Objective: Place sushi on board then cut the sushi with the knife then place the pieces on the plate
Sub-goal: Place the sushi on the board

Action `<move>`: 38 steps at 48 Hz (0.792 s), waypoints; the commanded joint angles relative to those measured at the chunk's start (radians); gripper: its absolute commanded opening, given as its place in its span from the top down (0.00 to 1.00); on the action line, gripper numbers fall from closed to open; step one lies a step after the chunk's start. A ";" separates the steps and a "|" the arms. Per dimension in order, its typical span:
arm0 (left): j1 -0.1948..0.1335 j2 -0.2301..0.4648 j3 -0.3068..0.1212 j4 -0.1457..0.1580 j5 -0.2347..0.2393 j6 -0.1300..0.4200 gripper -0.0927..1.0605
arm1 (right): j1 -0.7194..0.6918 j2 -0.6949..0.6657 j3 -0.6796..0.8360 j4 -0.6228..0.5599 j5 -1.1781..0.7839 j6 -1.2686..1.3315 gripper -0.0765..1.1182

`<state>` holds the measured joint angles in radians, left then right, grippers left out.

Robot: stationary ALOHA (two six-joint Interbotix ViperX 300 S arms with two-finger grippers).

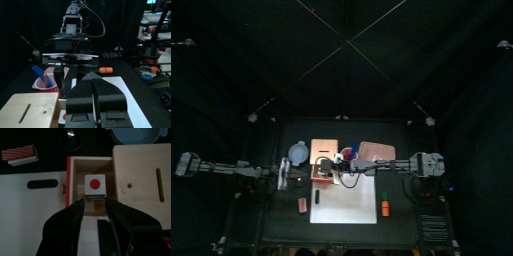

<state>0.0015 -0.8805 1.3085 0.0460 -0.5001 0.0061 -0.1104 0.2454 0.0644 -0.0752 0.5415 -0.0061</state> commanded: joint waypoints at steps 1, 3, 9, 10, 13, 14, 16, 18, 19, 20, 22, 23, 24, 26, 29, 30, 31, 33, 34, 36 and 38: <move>-0.002 -0.003 -0.012 0.000 -0.011 -0.002 0.85 | -0.006 0.009 -0.075 -0.002 0.028 0.002 0.28; -0.002 -0.003 -0.011 0.002 -0.011 -0.002 0.85 | -0.008 0.018 -0.089 -0.003 0.040 0.000 0.26; -0.002 -0.003 -0.011 0.002 -0.012 0.000 0.85 | -0.009 0.040 -0.123 -0.003 0.063 -0.005 0.19; -0.002 -0.003 -0.011 0.000 -0.011 0.000 0.85 | -0.009 0.043 -0.124 -0.003 0.064 -0.005 0.19; -0.002 -0.003 -0.011 0.002 -0.011 0.000 0.85 | -0.012 0.052 -0.133 -0.005 0.066 -0.005 0.18; -0.002 -0.003 -0.011 0.002 -0.011 -0.002 0.85 | -0.012 0.054 -0.137 -0.005 0.066 -0.005 0.18; -0.002 -0.003 -0.011 0.002 -0.011 0.000 0.85 | -0.014 0.058 -0.140 -0.005 0.066 -0.005 0.18; -0.002 -0.003 -0.011 0.005 -0.011 -0.002 0.85 | -0.015 0.060 -0.143 -0.005 0.066 -0.005 0.18; -0.002 -0.003 -0.011 0.002 -0.011 0.000 0.85 | -0.015 0.063 -0.144 -0.005 0.066 -0.005 0.18; -0.002 -0.003 -0.009 0.005 -0.012 0.000 0.85 | -0.015 0.064 -0.144 -0.005 0.066 -0.005 0.18; -0.002 -0.003 -0.009 0.005 -0.012 -0.002 0.85 | -0.017 0.069 -0.146 -0.005 0.066 -0.005 0.18; -0.002 -0.003 -0.008 0.005 -0.011 0.000 0.85 | -0.015 0.071 -0.147 -0.005 0.066 -0.005 0.18; -0.002 -0.003 -0.008 0.005 -0.011 -0.002 0.85 | -0.017 0.072 -0.149 -0.005 0.066 -0.005 0.18; -0.002 -0.003 -0.006 0.005 -0.011 -0.002 0.85 | -0.018 0.075 -0.149 -0.005 0.067 -0.005 0.18; -0.002 -0.003 -0.005 0.005 -0.012 -0.002 0.85 | -0.018 0.080 -0.149 -0.005 0.066 -0.005 0.18; -0.002 -0.003 -0.005 0.005 -0.011 0.000 0.85 | -0.018 0.081 -0.150 -0.005 0.067 -0.005 0.18; -0.002 -0.003 -0.005 0.005 -0.011 -0.002 0.85 | -0.018 0.083 -0.150 -0.005 0.067 -0.005 0.18; -0.002 -0.003 -0.003 0.005 -0.011 -0.002 0.85 | -0.018 0.087 -0.150 -0.005 0.067 -0.005 0.18; -0.003 -0.003 -0.003 0.005 -0.011 -0.002 0.85 | -0.018 0.089 -0.150 -0.005 0.067 -0.008 0.18; -0.006 -0.003 -0.003 0.005 -0.012 -0.002 0.85 | -0.018 0.092 -0.150 -0.006 0.066 -0.008 0.18; -0.009 -0.003 -0.003 0.002 -0.014 0.000 0.85 | -0.018 0.095 -0.152 -0.005 0.066 -0.008 0.18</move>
<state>-0.0015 -0.8851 1.3177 0.0491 -0.5016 0.0046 -0.1243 0.3605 -0.0598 -0.0798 0.6121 -0.0123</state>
